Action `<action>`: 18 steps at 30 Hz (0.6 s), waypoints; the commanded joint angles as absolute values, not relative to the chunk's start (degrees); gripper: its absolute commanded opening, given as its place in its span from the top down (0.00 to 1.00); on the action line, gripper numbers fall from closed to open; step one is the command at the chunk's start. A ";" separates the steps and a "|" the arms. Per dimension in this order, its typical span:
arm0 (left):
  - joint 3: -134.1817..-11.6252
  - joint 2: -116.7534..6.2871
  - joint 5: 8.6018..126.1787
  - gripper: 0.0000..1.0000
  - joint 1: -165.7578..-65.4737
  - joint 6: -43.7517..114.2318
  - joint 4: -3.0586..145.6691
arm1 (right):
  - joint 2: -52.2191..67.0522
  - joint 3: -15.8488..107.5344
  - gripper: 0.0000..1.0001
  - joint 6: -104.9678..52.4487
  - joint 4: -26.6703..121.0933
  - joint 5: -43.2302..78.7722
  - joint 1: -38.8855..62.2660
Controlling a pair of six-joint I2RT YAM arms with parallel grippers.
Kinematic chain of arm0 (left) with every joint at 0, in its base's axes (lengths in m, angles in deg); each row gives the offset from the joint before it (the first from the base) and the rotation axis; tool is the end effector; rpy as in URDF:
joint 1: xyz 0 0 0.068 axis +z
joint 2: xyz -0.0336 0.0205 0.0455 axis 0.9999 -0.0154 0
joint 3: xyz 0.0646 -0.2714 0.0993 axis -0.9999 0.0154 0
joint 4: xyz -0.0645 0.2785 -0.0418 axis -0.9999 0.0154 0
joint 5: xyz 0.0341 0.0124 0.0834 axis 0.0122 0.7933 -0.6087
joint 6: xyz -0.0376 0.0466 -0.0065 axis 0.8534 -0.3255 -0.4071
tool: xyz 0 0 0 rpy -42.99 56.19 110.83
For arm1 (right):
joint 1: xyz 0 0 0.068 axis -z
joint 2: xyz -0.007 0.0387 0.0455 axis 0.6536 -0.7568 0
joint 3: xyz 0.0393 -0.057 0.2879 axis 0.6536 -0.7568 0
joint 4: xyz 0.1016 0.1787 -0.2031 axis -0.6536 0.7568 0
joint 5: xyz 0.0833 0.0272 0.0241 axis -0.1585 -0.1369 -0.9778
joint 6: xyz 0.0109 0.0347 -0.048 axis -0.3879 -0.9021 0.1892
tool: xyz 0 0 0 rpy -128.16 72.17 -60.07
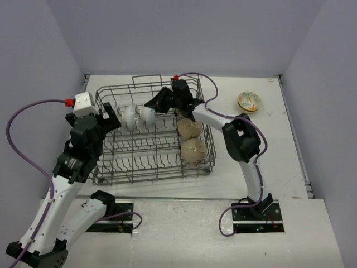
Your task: Unload the bowls from the dish rack
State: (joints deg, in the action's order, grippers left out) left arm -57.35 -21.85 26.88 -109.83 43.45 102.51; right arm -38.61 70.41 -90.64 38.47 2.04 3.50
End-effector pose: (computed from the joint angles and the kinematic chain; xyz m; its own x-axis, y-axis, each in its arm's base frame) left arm 0.1622 -0.0358 0.4054 -0.1582 -0.2463 -0.9562 -0.2525 0.9463 -0.2020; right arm 0.4460 0.3622 0.2357 -0.8920 0.4126 -0.1844 -0.0335 0.3465 0.9374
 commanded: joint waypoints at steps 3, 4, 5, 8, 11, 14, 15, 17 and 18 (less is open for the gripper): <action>-57.34 -21.93 26.17 0.00 -110.12 41.85 99.60 | -24.00 74.80 1.00 -96.09 12.25 -0.43 4.61; -57.25 -21.84 26.17 0.00 -110.12 41.85 99.69 | -24.00 75.15 1.00 -96.26 12.42 -0.60 4.69; -57.34 -21.84 26.26 0.00 -110.12 41.85 99.69 | -24.00 75.24 1.00 -96.52 12.43 -0.69 4.69; -57.25 -21.93 26.26 0.00 -110.12 41.85 99.69 | -24.09 75.68 1.00 -97.32 11.72 -1.04 4.61; -57.25 -21.84 26.17 0.00 -110.12 41.85 99.69 | -24.09 76.64 1.00 -97.49 12.07 -1.04 4.69; -57.16 -21.84 26.26 0.00 -110.04 41.85 99.60 | -24.00 77.61 1.00 -97.58 12.69 -1.39 4.69; -57.16 -21.84 26.26 0.00 -110.03 41.85 99.51 | -23.92 77.61 1.00 -97.67 12.52 -1.39 4.61; -57.16 -21.84 26.26 0.00 -110.12 41.85 99.51 | -23.56 77.61 1.00 -97.84 12.60 -1.57 4.69; -57.16 -21.84 26.26 0.00 -110.12 41.85 99.60 | -23.48 77.26 1.00 -97.84 12.43 -1.48 4.69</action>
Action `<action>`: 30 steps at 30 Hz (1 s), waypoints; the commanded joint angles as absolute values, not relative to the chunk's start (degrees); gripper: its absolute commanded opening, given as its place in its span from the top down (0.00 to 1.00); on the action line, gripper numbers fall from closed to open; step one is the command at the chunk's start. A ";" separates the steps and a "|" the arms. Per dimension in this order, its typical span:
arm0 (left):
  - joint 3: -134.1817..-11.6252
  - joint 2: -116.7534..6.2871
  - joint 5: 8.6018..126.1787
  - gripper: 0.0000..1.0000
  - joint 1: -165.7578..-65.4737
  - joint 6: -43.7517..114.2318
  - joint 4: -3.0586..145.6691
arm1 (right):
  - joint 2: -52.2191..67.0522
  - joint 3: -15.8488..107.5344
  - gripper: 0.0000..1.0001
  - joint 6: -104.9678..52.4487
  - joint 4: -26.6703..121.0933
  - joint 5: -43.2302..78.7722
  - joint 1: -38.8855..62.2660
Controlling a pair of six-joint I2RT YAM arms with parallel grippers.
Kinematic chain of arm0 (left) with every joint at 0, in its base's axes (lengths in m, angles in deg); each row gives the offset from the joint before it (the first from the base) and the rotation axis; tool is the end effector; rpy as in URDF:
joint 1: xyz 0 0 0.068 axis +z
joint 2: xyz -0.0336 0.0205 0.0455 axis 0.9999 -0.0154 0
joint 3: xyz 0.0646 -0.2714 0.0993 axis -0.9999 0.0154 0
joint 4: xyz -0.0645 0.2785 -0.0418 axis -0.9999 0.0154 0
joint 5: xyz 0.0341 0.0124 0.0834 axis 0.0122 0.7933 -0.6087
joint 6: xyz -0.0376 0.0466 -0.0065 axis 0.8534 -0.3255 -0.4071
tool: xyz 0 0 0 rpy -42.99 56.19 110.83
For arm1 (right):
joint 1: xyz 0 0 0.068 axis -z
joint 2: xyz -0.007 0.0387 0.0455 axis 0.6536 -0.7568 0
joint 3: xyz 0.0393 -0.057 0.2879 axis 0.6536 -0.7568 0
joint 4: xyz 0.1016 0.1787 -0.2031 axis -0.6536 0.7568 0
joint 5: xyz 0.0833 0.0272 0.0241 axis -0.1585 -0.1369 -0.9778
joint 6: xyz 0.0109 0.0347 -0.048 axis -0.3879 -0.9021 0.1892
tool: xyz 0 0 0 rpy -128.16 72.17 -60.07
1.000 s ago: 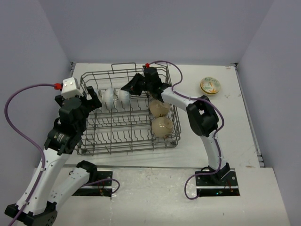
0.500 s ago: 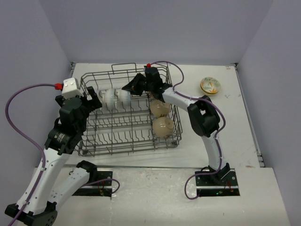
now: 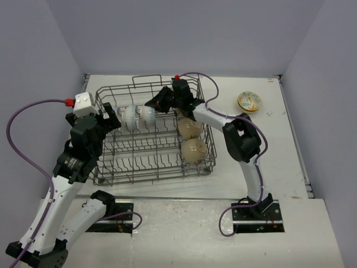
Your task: Unload the bowls from the dish rack
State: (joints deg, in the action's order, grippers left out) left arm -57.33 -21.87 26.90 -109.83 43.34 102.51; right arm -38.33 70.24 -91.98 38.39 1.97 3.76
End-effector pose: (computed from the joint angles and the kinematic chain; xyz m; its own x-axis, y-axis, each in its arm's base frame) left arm 0.1623 -0.0359 0.4053 -0.1595 -0.2443 -0.9565 -0.2520 0.9469 -0.1998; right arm 0.4469 0.3597 0.2374 -0.8908 0.4240 -0.1636 -0.0138 0.3347 0.9422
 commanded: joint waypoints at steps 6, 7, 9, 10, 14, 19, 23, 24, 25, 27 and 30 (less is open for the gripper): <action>-57.07 -21.84 26.26 0.00 -110.12 41.85 99.51 | -22.33 76.64 1.00 -98.81 10.58 -1.83 4.61; -57.07 -21.84 26.17 0.00 -110.12 41.85 99.60 | -21.98 76.73 1.00 -98.90 10.49 -2.01 4.61; -57.07 -21.93 26.17 0.00 -110.03 41.85 99.60 | -21.55 77.26 1.00 -98.90 10.76 -1.92 4.61; -57.07 -21.84 26.17 0.00 -110.03 41.85 99.51 | -21.37 77.52 1.00 -98.72 11.02 -2.01 4.69; -57.07 -22.01 26.17 0.00 -110.03 41.85 99.51 | -20.23 77.52 1.00 -98.46 11.37 -2.01 4.61; -56.99 -21.93 26.26 0.00 -110.03 41.77 99.60 | -19.52 78.40 1.00 -98.55 11.55 -2.36 4.69; -56.98 -22.01 26.17 0.00 -110.03 41.85 99.51 | -19.17 80.07 1.00 -98.46 12.25 -2.36 4.61; -56.98 -22.01 26.26 0.00 -110.03 41.85 99.51 | -19.08 80.25 1.00 -98.55 12.42 -2.54 4.61; -56.98 -22.01 26.17 0.00 -110.03 41.85 99.43 | -18.99 80.51 1.00 -98.46 12.60 -2.54 4.61; -56.90 -22.02 26.08 0.00 -110.03 41.85 99.51 | -18.73 81.04 1.00 -98.28 13.13 -3.06 4.61; -56.90 -22.02 26.08 0.00 -110.03 41.85 99.51 | -17.68 81.39 1.00 -97.49 14.09 -3.06 4.69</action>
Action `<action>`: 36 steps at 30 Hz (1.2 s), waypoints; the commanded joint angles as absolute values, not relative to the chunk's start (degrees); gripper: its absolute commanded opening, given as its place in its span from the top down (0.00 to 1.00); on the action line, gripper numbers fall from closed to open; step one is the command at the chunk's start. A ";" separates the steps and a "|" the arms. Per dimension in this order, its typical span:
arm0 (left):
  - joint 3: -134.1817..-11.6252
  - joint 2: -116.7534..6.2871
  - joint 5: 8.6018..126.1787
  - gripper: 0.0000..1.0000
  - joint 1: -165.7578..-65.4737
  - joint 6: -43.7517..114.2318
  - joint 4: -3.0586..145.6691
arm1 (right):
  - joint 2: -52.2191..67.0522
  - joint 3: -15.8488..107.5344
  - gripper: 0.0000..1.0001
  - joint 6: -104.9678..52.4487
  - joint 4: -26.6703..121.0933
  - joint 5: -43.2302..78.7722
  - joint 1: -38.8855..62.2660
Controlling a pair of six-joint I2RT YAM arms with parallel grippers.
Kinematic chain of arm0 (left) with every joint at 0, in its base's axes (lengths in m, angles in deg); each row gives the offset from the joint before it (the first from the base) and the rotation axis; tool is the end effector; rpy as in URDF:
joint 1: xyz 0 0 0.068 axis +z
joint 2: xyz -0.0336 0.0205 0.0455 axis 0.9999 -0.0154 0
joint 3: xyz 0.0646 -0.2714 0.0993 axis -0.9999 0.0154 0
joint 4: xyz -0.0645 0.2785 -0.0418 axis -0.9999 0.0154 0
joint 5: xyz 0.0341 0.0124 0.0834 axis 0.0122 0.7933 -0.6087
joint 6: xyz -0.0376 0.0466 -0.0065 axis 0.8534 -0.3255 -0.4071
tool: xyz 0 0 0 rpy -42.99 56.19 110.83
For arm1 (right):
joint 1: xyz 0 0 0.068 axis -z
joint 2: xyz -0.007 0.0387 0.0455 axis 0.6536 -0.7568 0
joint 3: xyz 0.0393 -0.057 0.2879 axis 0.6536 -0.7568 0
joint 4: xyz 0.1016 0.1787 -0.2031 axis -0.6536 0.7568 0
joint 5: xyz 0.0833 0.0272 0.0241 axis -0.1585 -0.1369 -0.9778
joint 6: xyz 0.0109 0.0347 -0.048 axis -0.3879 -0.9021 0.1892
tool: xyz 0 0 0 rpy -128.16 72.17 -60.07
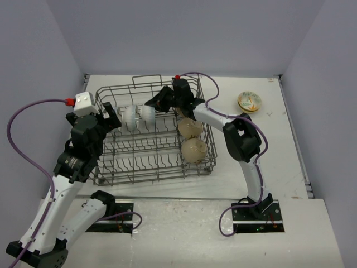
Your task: Unload the bowls from the dish rack
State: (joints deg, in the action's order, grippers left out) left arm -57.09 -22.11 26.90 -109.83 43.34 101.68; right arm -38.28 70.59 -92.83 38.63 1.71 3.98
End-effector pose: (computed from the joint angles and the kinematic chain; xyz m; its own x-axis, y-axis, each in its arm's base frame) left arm 0.1642 -0.0366 0.4047 -0.1540 -0.2463 -0.9569 -0.2509 0.9464 -0.2033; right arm 0.4484 0.3583 0.2398 -0.8909 0.4289 -0.1496 -0.0020 0.3257 0.9455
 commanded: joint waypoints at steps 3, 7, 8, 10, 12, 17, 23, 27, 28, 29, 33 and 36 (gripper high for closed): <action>-56.90 -22.01 26.08 0.00 -110.03 41.85 99.51 | -17.32 83.14 1.00 -95.92 16.54 -3.42 4.61; -56.90 -22.19 26.08 0.00 -110.03 41.85 99.51 | -17.32 85.78 1.00 -95.56 18.31 -3.94 4.61; -56.90 -22.19 26.08 0.00 -110.03 41.85 99.51 | -17.24 86.05 1.00 -95.38 18.58 -3.86 4.69; -56.90 -22.28 25.99 0.00 -110.03 41.85 99.60 | -16.97 87.01 1.00 -95.03 19.37 -4.03 4.69; -56.90 -22.28 26.08 0.00 -110.03 41.85 99.51 | -16.62 88.41 1.00 -93.81 21.12 -3.94 4.69; -56.81 -22.19 25.91 0.00 -110.03 41.85 99.69 | -14.95 85.70 1.00 -92.92 21.75 -3.15 5.13; -56.72 -22.28 26.43 0.00 -109.95 41.85 99.60 | -11.18 84.82 1.00 -87.58 27.79 -2.71 9.08; -56.63 -22.10 26.43 0.00 -110.03 41.85 99.51 | -6.26 83.50 1.00 -80.02 36.05 0.26 14.96; -56.63 -22.10 26.35 0.00 -110.03 41.85 99.43 | -4.60 83.50 1.00 -77.65 41.38 1.58 16.02; -56.63 -22.19 26.35 0.00 -110.03 41.85 99.42 | -4.06 84.89 1.00 -72.06 45.08 4.81 16.99; -56.63 -22.37 26.52 0.00 -110.03 41.85 99.51 | 0.24 82.02 1.00 -59.01 57.41 18.18 21.12; -56.63 -22.63 26.61 0.00 -109.95 41.85 99.51 | 5.26 74.38 1.00 -53.39 60.14 25.04 23.67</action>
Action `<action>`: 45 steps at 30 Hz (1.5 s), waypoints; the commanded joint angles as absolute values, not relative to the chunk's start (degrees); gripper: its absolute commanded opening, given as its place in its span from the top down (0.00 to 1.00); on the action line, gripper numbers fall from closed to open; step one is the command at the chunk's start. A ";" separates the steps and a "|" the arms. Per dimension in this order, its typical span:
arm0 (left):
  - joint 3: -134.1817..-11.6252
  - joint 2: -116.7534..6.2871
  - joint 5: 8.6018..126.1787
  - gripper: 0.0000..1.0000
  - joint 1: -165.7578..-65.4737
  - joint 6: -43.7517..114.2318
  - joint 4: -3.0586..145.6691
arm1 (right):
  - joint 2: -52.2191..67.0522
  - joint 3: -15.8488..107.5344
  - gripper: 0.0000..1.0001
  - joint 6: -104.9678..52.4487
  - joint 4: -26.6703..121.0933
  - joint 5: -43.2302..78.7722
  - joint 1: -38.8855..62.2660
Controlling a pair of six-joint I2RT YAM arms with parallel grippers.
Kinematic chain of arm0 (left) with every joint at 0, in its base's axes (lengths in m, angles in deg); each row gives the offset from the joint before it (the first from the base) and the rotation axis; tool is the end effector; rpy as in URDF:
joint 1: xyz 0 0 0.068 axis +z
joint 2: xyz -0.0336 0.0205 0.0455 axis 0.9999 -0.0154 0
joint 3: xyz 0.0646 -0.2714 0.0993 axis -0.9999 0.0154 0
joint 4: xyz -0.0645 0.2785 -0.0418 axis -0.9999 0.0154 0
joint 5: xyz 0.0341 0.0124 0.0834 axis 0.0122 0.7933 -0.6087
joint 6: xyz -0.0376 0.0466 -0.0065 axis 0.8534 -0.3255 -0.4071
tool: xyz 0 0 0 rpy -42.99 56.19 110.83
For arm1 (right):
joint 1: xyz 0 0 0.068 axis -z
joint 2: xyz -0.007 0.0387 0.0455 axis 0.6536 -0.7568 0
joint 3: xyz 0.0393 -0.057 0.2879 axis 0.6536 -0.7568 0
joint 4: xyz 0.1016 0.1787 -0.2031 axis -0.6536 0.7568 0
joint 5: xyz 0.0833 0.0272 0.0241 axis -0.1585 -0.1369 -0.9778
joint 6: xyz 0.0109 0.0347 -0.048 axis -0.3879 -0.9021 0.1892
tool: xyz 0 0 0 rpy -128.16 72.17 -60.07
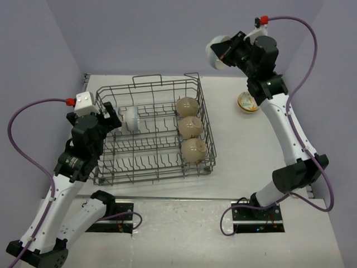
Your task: Unload the bowls from the dish rack
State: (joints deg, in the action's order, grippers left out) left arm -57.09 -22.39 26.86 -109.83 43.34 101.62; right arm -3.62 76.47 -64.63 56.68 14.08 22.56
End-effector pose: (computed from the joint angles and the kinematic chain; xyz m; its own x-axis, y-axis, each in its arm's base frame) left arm 0.1655 -0.0371 0.4041 -0.1572 -0.2450 -0.9567 -0.2522 0.9466 -0.2010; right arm 0.3764 0.1334 0.5349 -0.3024 0.6327 -0.7129 -0.3956 0.5972 0.6977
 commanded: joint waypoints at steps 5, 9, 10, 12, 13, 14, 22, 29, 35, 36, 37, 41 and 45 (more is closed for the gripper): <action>-56.63 -23.07 27.14 0.00 -109.95 41.85 99.51 | 4.31 71.46 1.00 -43.54 69.36 40.51 27.79; -56.63 -22.89 27.22 0.00 -109.95 41.85 99.34 | 2.89 68.92 1.00 -42.91 78.68 46.58 31.32; -56.63 -22.98 27.40 0.00 -109.95 41.85 99.34 | 3.15 66.39 1.00 -42.22 79.13 47.64 31.59; -56.72 -23.33 27.92 0.00 -109.95 41.85 99.34 | 2.20 65.31 1.00 -42.30 82.54 48.44 32.99; -56.72 -23.42 28.01 0.00 -109.95 41.85 99.34 | 1.75 64.26 1.00 -42.64 83.52 47.05 35.00; -56.72 -23.51 28.10 0.00 -109.95 41.85 99.34 | 1.49 63.38 1.00 -43.08 84.57 46.08 36.23; -56.81 -24.12 29.51 0.00 -110.03 41.94 99.16 | -1.40 52.30 1.00 -41.16 85.29 37.64 45.73; -56.54 -23.60 28.98 0.00 -110.12 41.85 99.34 | -12.21 57.47 1.00 -39.22 88.79 37.28 49.07; -56.55 -23.69 28.72 0.00 -110.21 41.77 99.25 | -17.06 57.14 1.00 -39.75 89.24 38.68 49.43; -56.54 -23.68 28.63 0.00 -110.21 41.77 99.34 | -17.93 56.52 1.00 -39.83 88.98 39.12 49.43; -56.54 -23.60 28.72 0.00 -110.12 41.77 99.25 | -18.20 56.17 1.00 -39.66 88.63 39.73 49.43; -56.54 -23.42 28.46 0.00 -110.21 41.77 99.34 | -19.61 55.64 1.00 -39.83 87.93 41.14 49.43; -56.54 -23.42 28.54 0.00 -110.21 41.77 99.34 | -19.26 53.89 1.00 -40.28 86.96 41.23 49.34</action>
State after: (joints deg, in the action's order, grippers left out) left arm -57.07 -23.95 28.87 -109.83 43.34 101.29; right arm -19.97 54.52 -40.79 88.64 38.27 49.29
